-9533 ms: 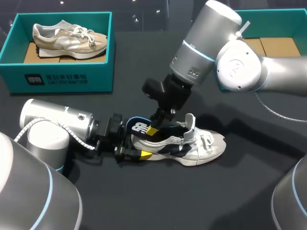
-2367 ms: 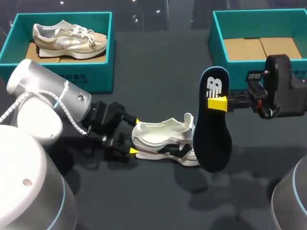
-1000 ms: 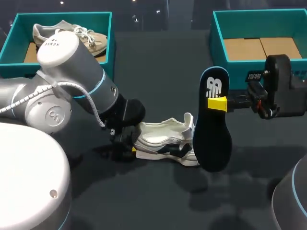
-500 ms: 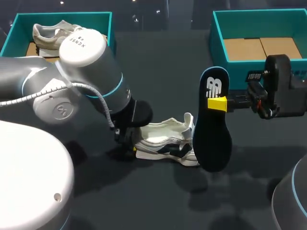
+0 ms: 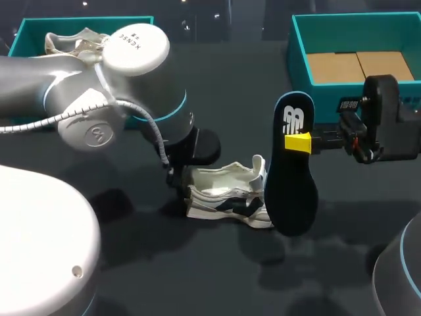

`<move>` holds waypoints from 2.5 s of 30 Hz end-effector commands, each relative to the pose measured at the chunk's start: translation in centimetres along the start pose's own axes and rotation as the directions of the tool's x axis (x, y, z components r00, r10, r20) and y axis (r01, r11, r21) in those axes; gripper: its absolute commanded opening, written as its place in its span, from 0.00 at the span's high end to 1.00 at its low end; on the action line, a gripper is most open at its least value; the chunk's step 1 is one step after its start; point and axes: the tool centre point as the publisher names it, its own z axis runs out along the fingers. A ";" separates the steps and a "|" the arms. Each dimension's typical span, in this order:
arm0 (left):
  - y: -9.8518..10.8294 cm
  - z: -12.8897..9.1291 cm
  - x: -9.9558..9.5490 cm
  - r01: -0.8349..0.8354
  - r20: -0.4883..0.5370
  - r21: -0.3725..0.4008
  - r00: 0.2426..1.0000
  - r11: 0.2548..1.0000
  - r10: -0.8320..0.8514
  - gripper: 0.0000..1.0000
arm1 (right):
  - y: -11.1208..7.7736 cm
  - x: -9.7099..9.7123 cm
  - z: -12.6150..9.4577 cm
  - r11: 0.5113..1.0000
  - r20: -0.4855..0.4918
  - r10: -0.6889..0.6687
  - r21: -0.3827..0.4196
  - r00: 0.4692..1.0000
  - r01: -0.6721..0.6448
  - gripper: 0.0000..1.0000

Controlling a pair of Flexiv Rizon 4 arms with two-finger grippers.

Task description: Take the shoe out of the shoebox, open the shoe tongue, remove and reinsert the insole, then place the shoe into the shoebox

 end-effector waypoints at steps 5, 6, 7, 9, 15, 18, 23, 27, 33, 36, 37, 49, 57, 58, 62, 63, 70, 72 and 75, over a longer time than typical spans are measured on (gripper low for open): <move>-2.3 -3.6 -1.1 -0.041 -0.003 0.016 0.999 0.999 0.041 0.00 | 0.0 -0.1 0.2 1.000 0.000 0.000 0.001 1.000 0.000 1.00; -2.7 -3.7 -1.4 -0.044 0.002 0.016 0.999 0.999 0.044 0.00 | 0.0 -0.1 0.2 1.000 0.000 0.000 0.001 1.000 0.000 1.00; -3.1 -3.8 -1.7 -0.046 0.004 0.016 0.999 0.999 0.046 0.00 | 0.0 -0.1 0.2 1.000 0.000 0.000 0.001 1.000 0.000 1.00; -3.8 -3.7 -2.3 -0.055 0.011 0.016 0.998 0.998 0.055 0.00 | 0.0 -0.1 0.2 1.000 0.000 0.000 0.001 1.000 0.000 1.00; -6.1 -2.5 -3.2 -0.073 0.015 0.022 0.997 0.997 0.073 0.00 | 0.0 -0.1 0.2 1.000 0.000 0.000 0.001 1.000 0.000 1.00; -6.9 -1.7 -3.3 -0.074 0.017 0.027 0.997 0.997 0.074 0.00 | 0.0 -0.1 0.2 1.000 0.000 0.000 0.001 1.000 0.000 1.00; -7.9 -0.6 -3.4 -0.068 0.019 0.044 0.998 0.997 0.067 0.00 | 0.0 -0.1 0.2 1.000 0.000 0.000 0.001 1.000 0.000 1.00; -8.5 0.1 -3.3 -0.064 0.027 0.051 0.998 0.997 0.063 0.00 | 0.0 -0.1 0.2 1.000 0.000 0.000 0.001 1.000 0.000 1.00; -9.0 1.5 -3.1 -0.057 0.034 0.039 0.998 0.998 0.056 0.08 | 0.0 -0.1 0.2 1.000 0.000 0.000 0.001 1.000 0.000 1.00; -9.1 2.3 -3.1 -0.054 0.026 0.028 0.998 0.998 0.053 0.22 | 0.0 -0.1 0.2 1.000 0.000 0.000 0.001 1.000 0.000 1.00; -9.1 2.5 -3.1 -0.053 0.023 0.027 0.998 0.998 0.052 0.24 | 0.0 -0.1 0.2 1.000 0.000 0.000 0.001 1.000 0.000 1.00; -9.0 4.1 -2.8 -0.045 0.001 0.003 0.999 0.999 0.045 0.60 | 0.0 -0.1 0.2 1.000 0.000 0.000 0.001 1.000 0.000 1.00; -9.0 4.4 -2.5 -0.062 -0.026 0.002 0.998 0.998 0.062 1.00 | 0.0 -0.1 0.2 1.000 0.000 0.000 0.001 1.000 0.000 1.00; -8.9 4.3 -2.5 -0.067 -0.031 0.007 0.997 0.998 0.067 1.00 | 0.0 -0.1 0.2 1.000 0.000 0.000 0.001 1.000 0.000 1.00; -8.8 3.6 -2.4 -0.082 -0.046 0.023 0.996 0.996 0.083 1.00 | 0.0 -0.1 0.2 1.000 0.000 0.000 0.001 1.000 0.000 1.00; -8.7 3.4 -2.4 -0.090 -0.049 0.028 0.995 0.996 0.091 1.00 | 0.0 -0.1 0.2 1.000 0.000 0.000 0.001 1.000 0.000 1.00; -8.3 1.4 -2.4 -0.199 -0.095 0.106 0.973 0.974 0.209 1.00 | 0.0 -0.1 0.2 1.000 0.000 0.000 0.001 1.000 0.000 1.00; -8.2 0.8 -2.4 -0.249 -0.108 0.130 0.959 0.960 0.263 1.00 | 0.0 -0.1 0.2 1.000 0.000 0.000 0.001 1.000 0.000 1.00; -8.2 -0.3 -2.3 -0.343 -0.131 0.181 0.920 0.922 0.368 1.00 | 0.0 -0.1 0.2 1.000 0.000 0.000 0.001 1.000 0.000 1.00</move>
